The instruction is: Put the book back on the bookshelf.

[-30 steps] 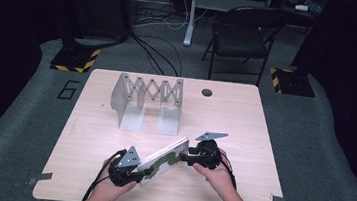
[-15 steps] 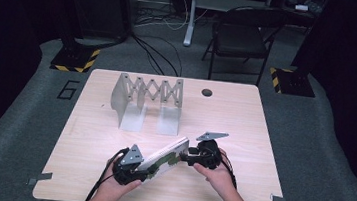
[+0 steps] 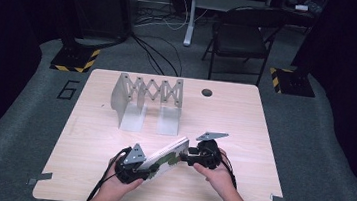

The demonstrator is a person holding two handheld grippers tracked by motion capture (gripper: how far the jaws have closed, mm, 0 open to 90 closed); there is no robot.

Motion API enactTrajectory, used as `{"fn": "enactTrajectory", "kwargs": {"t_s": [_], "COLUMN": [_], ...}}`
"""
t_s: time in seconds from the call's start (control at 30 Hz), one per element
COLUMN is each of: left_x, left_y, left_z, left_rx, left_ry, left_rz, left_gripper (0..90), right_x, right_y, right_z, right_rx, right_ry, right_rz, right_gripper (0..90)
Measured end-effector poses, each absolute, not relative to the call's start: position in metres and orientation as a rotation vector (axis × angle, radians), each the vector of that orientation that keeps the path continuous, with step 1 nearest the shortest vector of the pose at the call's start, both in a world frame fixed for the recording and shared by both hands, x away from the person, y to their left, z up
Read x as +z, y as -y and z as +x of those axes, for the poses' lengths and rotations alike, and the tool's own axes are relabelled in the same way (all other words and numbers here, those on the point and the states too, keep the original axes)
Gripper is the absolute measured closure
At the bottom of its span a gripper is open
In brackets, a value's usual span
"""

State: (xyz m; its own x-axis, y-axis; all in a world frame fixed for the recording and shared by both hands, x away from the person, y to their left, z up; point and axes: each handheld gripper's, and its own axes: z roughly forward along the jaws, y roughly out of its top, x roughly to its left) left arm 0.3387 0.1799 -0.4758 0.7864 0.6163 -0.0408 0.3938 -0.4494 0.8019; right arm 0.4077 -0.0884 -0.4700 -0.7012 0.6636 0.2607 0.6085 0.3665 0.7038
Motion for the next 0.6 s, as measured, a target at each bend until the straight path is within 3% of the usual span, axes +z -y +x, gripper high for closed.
{"fn": "enactTrajectory", "kwargs": {"t_s": [0.6], "left_x": [-0.4745], "left_y": [-0.1783], "left_z": [0.3404], "left_rx": [0.328], "left_ry": [-0.745], "left_rz": [2.117], "left_gripper": [71.5], "right_x": [-0.47], "right_y": [0.0879], "right_z": [0.4076], "right_rx": [1.267], "right_ry": [-2.539], "right_rz": [1.19], "right_gripper": [50.5]}}
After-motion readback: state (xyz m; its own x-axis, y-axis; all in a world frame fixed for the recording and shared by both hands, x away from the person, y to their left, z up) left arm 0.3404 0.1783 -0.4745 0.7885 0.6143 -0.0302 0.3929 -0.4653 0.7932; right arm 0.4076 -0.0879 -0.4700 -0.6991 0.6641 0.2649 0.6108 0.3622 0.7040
